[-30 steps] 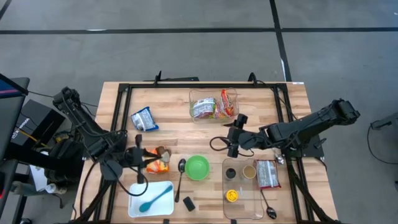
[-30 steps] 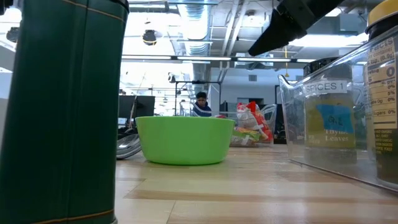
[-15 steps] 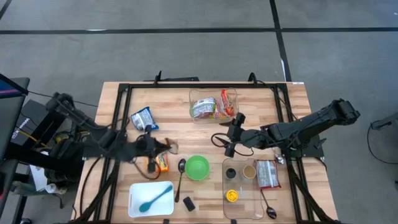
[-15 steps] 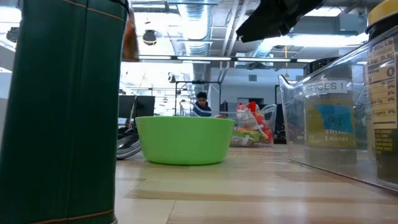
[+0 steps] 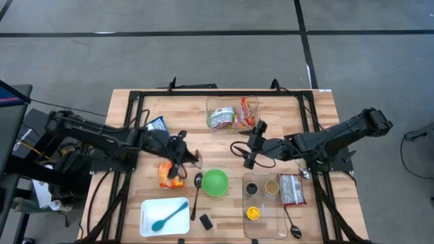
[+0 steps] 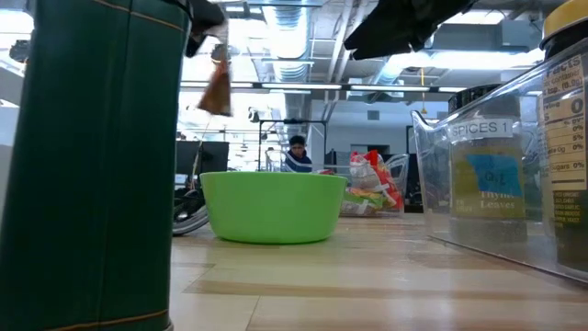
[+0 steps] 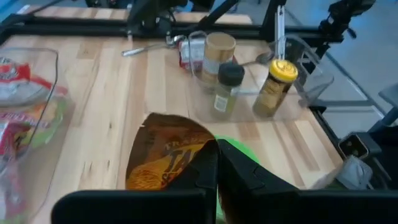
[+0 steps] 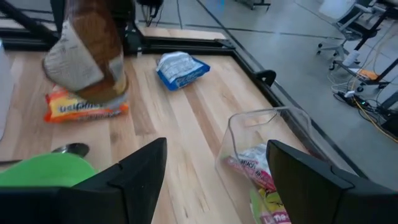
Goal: Pick & Place Food Item
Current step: Put the orange seasoning into the bottom transparent bin
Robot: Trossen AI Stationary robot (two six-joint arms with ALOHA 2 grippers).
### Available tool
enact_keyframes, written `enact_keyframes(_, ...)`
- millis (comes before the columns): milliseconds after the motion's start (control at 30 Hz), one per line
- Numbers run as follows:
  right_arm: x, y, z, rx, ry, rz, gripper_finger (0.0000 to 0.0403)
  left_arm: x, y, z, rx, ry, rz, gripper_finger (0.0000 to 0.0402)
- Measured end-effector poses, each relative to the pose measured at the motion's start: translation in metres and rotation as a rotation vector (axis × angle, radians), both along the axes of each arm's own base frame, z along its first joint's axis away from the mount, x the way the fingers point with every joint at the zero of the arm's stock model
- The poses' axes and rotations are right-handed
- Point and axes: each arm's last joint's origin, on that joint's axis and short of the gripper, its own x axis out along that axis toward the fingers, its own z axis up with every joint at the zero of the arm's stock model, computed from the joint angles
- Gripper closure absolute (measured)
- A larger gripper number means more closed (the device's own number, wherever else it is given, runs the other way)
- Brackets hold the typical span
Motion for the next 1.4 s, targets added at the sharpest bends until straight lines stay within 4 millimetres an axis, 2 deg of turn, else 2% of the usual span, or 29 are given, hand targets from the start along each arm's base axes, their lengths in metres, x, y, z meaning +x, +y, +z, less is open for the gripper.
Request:
enact_keyframes(100, 0.001, -0.004, 0.0, -0.018, 0.01, -0.003, 0.0133, 0.011, 0.01, -0.004, -0.004, -0.019, -0.031, 0.0401)
enact_keyframes(300, 0.007, -0.019, 0.001, 0.011, 0.025, 0.122, 0.0133, 0.032, 0.02, -0.013, -0.01, -0.08, -0.116, 0.0401)
enact_keyframes(533, 0.01, -0.037, 0.0, 0.083, 0.035, 0.259, 0.0133, 0.049, 0.021, -0.033, -0.01, -0.057, -0.189, 0.0401)
enact_keyframes(667, 0.011, -0.042, 0.0, 0.132, 0.033, 0.334, 0.0133, 0.058, 0.019, -0.039, 0.016, -0.1, -0.224, 0.0401)
enact_keyframes(867, 0.011, -0.041, 0.0, 0.172, 0.032, 0.399, 0.0133, 0.07, 0.019, -0.042, 0.071, -0.159, -0.243, 0.0401)
enact_keyframes(1067, 0.011, -0.037, 0.0, 0.21, 0.034, 0.488, 0.0133, 0.086, 0.017, -0.039, 0.053, -0.168, -0.294, 0.0401)
enact_keyframes(1400, 0.011, -0.035, 0.001, 0.272, 0.028, 0.539, 0.0133, 0.105, 0.015, -0.047, 0.043, -0.142, -0.333, 0.0401)
